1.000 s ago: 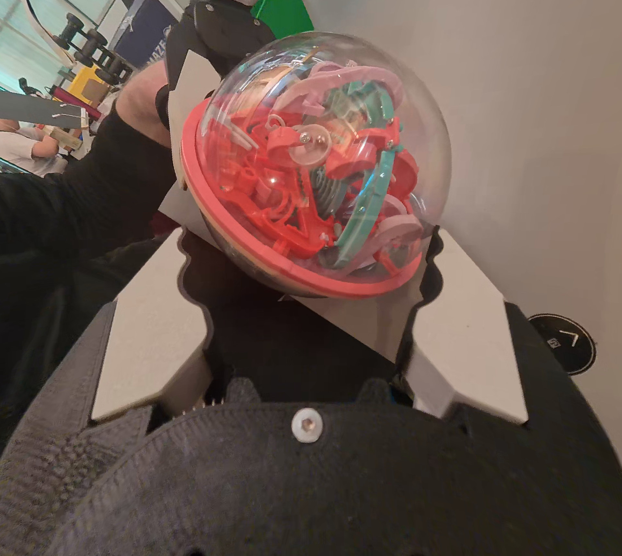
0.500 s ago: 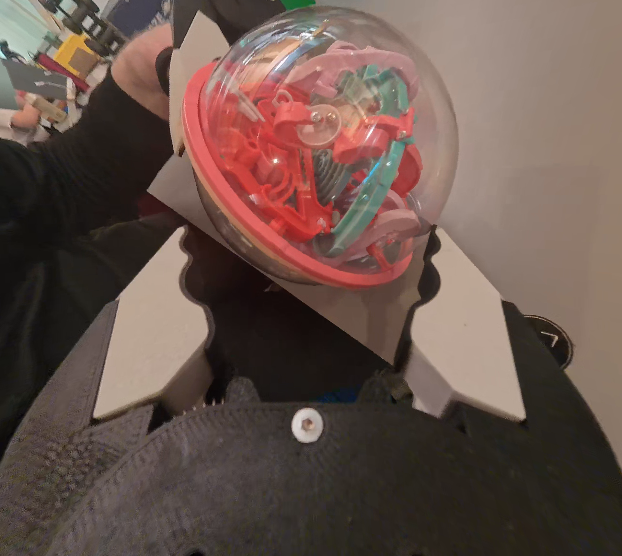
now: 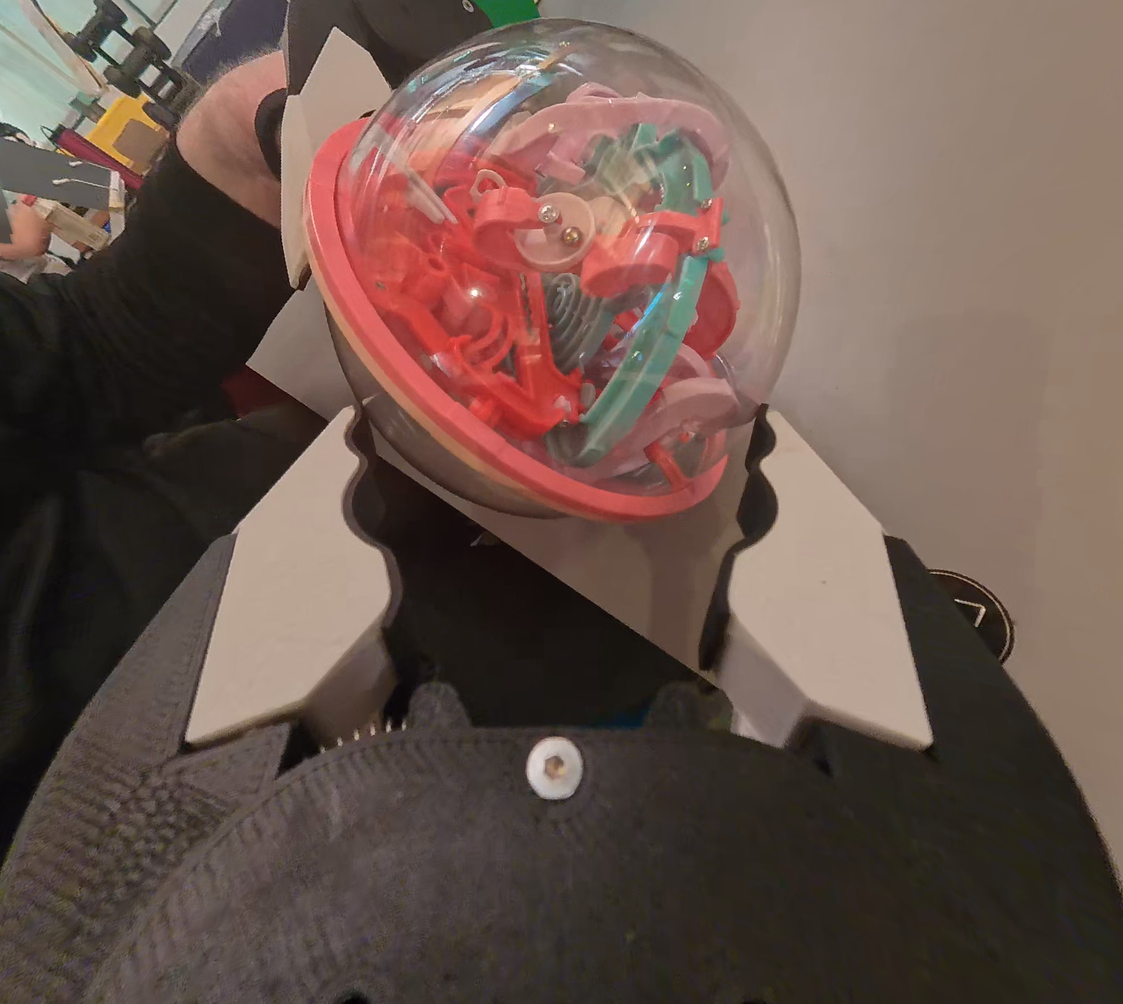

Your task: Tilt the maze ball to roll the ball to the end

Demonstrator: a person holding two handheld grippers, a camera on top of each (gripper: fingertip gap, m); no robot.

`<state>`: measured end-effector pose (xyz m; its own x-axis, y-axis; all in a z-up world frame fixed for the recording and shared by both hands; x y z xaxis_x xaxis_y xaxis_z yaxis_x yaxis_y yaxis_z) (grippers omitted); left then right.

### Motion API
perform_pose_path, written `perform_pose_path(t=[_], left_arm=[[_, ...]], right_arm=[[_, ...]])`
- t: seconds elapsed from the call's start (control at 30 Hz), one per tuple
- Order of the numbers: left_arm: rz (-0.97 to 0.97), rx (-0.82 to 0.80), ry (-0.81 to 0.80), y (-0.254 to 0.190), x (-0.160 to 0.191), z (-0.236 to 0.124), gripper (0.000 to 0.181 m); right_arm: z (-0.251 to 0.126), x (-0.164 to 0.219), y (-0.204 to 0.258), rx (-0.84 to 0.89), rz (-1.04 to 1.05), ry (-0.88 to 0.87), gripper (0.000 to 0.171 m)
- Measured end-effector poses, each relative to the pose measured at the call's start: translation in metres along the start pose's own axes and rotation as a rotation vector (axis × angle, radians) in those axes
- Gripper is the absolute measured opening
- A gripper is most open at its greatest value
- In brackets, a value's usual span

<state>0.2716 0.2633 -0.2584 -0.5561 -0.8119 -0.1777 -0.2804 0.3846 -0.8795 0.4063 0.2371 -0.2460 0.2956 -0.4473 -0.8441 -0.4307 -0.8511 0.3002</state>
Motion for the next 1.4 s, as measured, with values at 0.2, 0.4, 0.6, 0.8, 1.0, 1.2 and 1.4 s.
perform_pose_path(t=[0.2, 0.4, 0.6, 0.8, 1.0, 1.2, 1.4], left_arm=[[-0.004, -0.018, 0.017, -0.001, -0.001, -0.002, 0.147], [-0.007, -0.008, 0.033, -0.001, -0.001, -0.001, 0.147], [-0.011, -0.013, 0.036, -0.002, -0.002, -0.002, 0.147], [-0.01, -0.028, 0.051, -0.002, -0.001, -0.004, 0.147], [0.008, -0.021, 0.062, -0.001, -0.001, -0.006, 0.147], [-0.011, 0.045, 0.021, 0.001, -0.01, -0.013, 0.148], [-0.007, 0.071, -0.001, 0.003, -0.013, -0.014, 0.148]], right_arm=[[0.001, 0.001, 0.001, 0.0, 0.011, -0.019, 0.12], [0.0, 0.002, 0.002, 0.013, 0.018, -0.036, 0.12], [0.001, 0.002, 0.002, 0.008, 0.02, -0.043, 0.119], [0.003, 0.003, 0.004, 0.008, 0.025, -0.046, 0.119], [0.005, 0.005, 0.009, 0.048, 0.024, -0.047, 0.119], [0.007, 0.007, 0.015, 0.056, 0.034, -0.026, 0.119], [0.008, 0.008, 0.018, 0.081, 0.035, -0.035, 0.119]])
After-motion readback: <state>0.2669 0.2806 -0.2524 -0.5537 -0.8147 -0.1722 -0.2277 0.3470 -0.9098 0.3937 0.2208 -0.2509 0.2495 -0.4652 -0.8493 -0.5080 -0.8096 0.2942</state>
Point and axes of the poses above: each gripper's, where its closed fingertips meet, z out along the fingers, x out of its underside, y = z × x across the jaws, the point moved 5 cm from there along -z, back along the fingers, and after that the axes turned 13 degrees about -z, right-handed, at the moved point
